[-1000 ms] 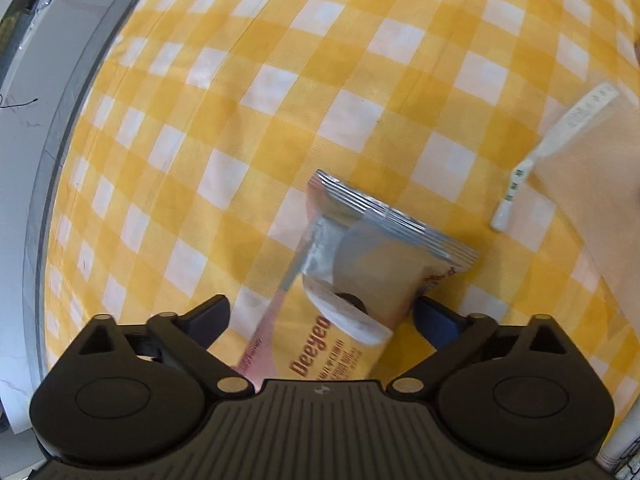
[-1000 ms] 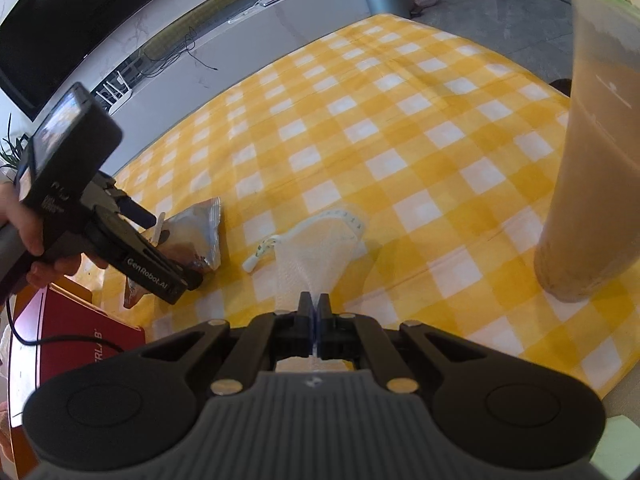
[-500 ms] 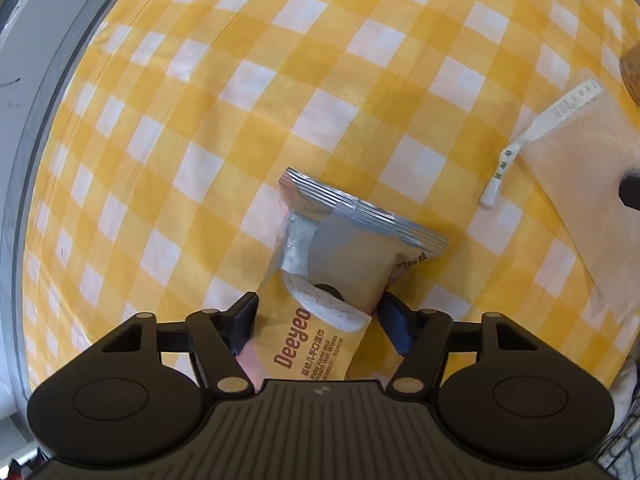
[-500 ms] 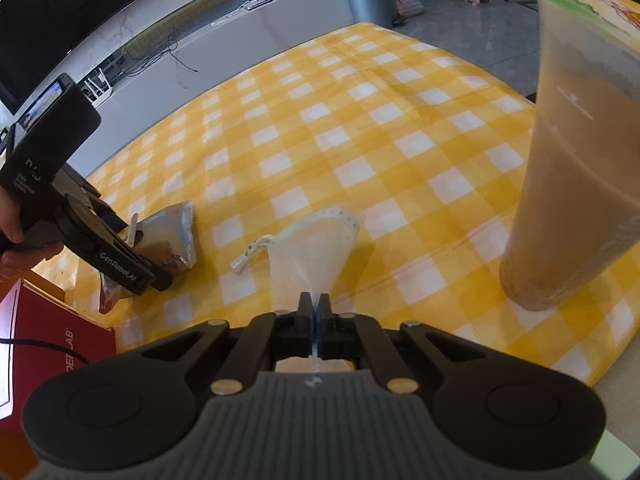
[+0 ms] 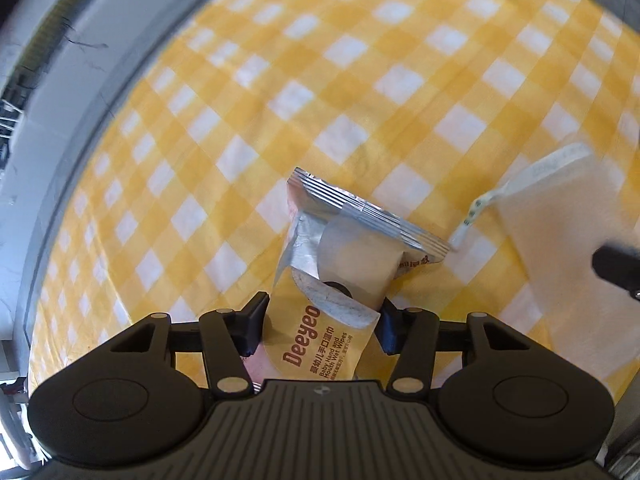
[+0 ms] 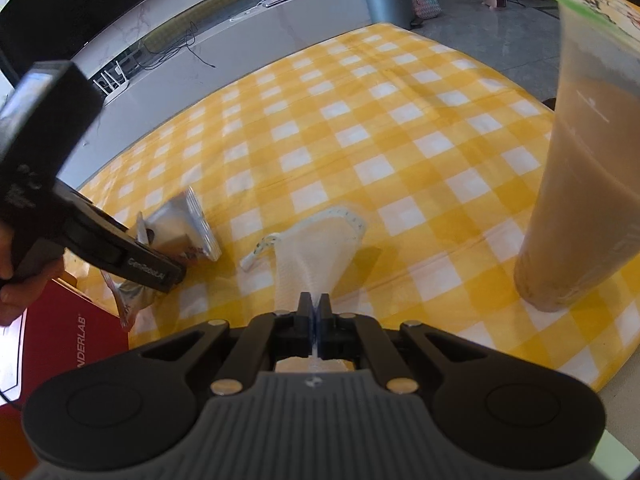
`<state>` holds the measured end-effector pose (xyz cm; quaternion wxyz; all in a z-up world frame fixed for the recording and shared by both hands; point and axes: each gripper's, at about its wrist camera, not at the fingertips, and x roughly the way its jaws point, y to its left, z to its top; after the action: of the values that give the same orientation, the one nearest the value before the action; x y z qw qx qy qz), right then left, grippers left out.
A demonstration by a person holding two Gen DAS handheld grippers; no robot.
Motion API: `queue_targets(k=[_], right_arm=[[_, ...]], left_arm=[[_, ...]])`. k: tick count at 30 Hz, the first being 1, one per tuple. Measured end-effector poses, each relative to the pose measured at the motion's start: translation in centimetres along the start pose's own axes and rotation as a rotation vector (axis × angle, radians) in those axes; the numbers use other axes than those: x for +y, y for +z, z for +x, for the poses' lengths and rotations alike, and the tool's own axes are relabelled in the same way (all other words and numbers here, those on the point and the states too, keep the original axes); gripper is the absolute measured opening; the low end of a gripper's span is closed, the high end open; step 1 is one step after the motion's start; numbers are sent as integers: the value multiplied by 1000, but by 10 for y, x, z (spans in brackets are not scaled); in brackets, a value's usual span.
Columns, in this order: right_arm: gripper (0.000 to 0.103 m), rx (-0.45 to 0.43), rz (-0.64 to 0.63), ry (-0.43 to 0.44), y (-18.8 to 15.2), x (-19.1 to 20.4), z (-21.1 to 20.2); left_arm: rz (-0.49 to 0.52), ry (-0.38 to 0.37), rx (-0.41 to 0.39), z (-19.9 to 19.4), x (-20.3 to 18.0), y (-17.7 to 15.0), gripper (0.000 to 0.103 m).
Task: Organize soft objects
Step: 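Grasp the Deeyeo snack packet with the left tool and lift it, then carry the mesh bag with the right tool while the left tool carries the packet to the box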
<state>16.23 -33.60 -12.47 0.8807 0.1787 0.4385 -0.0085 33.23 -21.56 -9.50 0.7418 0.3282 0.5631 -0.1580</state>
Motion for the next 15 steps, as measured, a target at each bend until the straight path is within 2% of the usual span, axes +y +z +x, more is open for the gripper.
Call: queue_targets(k=[3, 5, 8, 12, 15], right_arm=[[0, -5, 5, -2, 0, -2, -2], [0, -11, -2, 4, 0, -2, -4], [0, -25, -13, 27, 0, 0, -8], [0, -35, -22, 46, -1, 3, -13], [0, -65, -47, 22, -5, 10, -23]], left_arm=[[-18, 55, -102, -25, -1, -5, 62], [-16, 30, -166, -41, 0, -11, 62], [-75, -32, -233, -66, 7, -20, 62], [-113, -41, -343, -98, 11, -37, 61], [-134, -67, -389, -118, 14, -48, 61]])
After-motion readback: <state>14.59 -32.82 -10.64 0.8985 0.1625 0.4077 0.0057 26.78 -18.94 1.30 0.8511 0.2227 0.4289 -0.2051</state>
